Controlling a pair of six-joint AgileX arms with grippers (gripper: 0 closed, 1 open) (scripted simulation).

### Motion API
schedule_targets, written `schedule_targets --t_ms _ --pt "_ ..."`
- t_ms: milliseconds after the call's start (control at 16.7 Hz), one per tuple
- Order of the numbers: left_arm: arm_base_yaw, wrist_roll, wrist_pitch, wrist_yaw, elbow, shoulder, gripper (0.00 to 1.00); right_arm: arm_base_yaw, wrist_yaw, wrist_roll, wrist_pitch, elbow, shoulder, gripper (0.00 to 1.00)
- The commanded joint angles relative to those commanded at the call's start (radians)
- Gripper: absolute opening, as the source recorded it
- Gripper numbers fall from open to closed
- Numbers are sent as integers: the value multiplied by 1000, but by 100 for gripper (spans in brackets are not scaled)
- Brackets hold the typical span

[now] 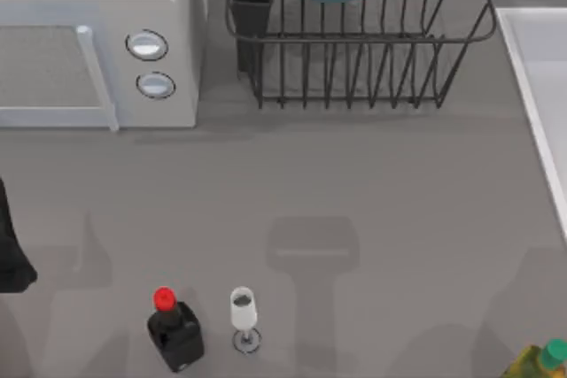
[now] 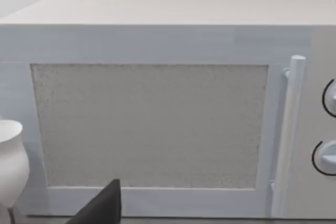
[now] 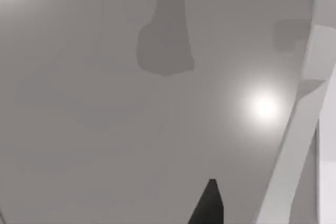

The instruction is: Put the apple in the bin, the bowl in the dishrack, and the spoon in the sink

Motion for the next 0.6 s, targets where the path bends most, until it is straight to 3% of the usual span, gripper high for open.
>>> schedule_targets --t_ms 600 --pt "0 0 0 0 0 0 100 191 -2 182 -297 938 658 0"
